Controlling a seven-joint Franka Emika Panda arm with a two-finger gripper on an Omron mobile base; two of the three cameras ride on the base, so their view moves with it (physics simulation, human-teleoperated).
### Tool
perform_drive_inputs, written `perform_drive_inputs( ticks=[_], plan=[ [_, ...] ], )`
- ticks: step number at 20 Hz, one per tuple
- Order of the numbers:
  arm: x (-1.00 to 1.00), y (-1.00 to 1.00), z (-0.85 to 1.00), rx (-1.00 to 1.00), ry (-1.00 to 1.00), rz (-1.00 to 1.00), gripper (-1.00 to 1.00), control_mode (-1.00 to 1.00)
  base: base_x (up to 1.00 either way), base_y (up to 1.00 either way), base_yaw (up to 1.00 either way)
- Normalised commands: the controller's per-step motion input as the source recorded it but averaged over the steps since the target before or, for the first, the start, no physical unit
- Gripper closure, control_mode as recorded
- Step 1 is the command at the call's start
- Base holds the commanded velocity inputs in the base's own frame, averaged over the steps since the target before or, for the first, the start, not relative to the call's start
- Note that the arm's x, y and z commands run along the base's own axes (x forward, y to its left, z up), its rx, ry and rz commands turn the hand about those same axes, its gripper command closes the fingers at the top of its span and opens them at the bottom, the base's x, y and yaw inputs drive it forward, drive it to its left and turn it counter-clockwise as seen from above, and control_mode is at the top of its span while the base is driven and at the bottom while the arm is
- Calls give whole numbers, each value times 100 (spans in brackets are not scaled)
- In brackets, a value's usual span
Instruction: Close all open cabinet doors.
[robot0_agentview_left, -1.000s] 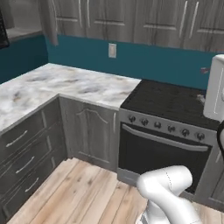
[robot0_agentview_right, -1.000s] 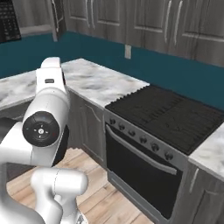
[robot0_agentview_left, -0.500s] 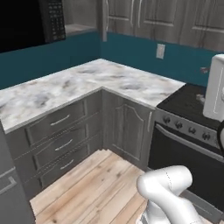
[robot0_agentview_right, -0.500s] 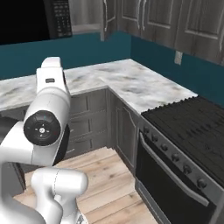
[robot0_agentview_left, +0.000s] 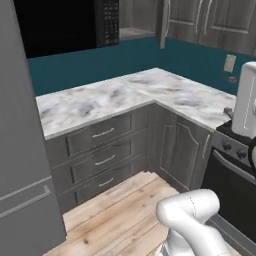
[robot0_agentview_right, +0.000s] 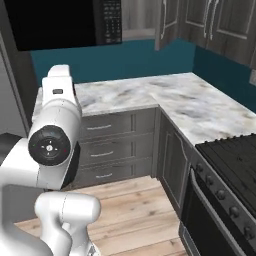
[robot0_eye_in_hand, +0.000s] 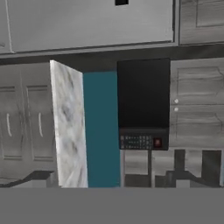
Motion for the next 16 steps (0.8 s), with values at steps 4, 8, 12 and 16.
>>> perform_drive_inputs(
  ticks=[4, 8, 12, 16],
  plan=[
    [0, 0, 0, 0, 0, 0, -100, 100, 55, 0, 27],
    [0, 0, 0, 0, 0, 0, -100, 100, 49, -10, 18],
    [0, 0, 0, 0, 0, 0, -100, 100, 45, -29, 11],
    [0, 0, 0, 0, 0, 0, -100, 100, 38, -42, 8]
  ],
)
